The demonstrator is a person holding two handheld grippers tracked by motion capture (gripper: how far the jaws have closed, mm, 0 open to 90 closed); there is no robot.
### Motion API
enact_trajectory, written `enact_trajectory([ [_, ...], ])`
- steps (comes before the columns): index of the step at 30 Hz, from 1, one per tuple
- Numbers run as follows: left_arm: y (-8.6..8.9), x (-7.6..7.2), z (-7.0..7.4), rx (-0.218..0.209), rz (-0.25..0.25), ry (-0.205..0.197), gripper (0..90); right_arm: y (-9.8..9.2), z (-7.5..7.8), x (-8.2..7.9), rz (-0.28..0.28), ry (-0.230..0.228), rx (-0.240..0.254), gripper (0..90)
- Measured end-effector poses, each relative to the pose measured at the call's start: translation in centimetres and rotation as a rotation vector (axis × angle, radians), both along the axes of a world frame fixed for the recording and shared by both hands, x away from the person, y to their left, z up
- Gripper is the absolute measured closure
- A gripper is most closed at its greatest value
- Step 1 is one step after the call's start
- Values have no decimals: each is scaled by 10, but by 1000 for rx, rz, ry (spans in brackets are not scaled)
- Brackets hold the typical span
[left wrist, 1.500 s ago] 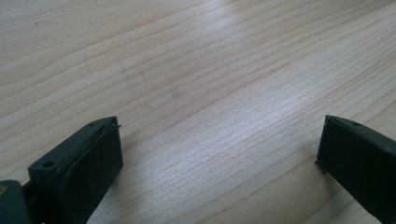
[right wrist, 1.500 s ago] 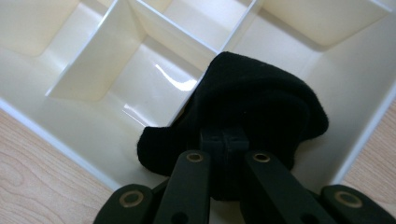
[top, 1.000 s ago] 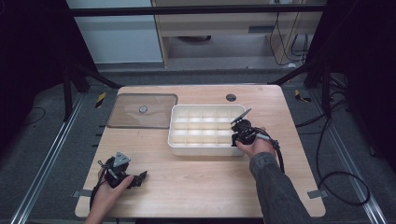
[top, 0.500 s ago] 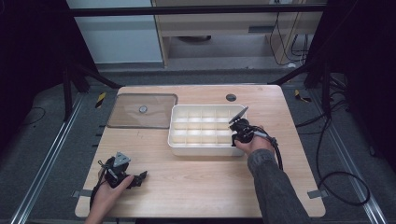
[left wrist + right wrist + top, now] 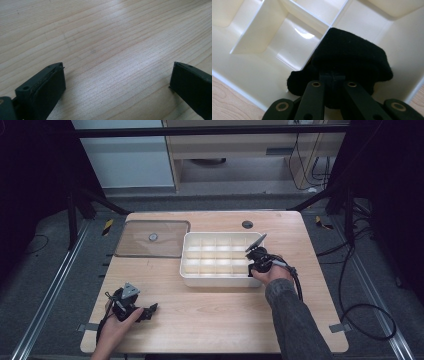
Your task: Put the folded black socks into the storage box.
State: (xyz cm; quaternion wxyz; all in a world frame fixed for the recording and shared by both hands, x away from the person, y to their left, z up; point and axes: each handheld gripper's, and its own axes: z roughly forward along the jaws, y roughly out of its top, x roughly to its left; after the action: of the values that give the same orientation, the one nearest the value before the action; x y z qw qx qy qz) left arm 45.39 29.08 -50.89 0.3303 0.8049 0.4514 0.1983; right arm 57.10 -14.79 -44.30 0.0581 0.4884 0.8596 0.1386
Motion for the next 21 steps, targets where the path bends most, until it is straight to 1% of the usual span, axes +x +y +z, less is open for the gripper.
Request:
enact_trajectory([
  [3,0,0,0,1,-1,1,0,0,1,-2,6,-8,-4,900],
  [6,0,0,0,0,-3,0,0,-2,3,-3,12,-20,12,900],
  [8,0,0,0,0,-2,0,0,-3,5,-4,8,-19,23,900],
  [9,0,0,0,0,-2,0,0,-4,6,-4,16,-31,22,900],
  [10,0,0,0,0,-3,0,0,-4,7,-5,10,-23,25,900],
  [13,0,0,0,0,-3,1,0,-4,10,-7,18,-41,23,900],
  [15,0,0,0,0,-3,1,0,-5,12,-8,24,-46,28,900],
  [16,0,0,0,0,-2,1,0,-5,13,-9,20,-42,29,900],
  [18,0,0,0,0,-2,1,0,-6,15,-10,27,-55,34,900],
  [21,0,0,0,0,-1,0,0,-8,17,-12,29,-52,44,900],
])
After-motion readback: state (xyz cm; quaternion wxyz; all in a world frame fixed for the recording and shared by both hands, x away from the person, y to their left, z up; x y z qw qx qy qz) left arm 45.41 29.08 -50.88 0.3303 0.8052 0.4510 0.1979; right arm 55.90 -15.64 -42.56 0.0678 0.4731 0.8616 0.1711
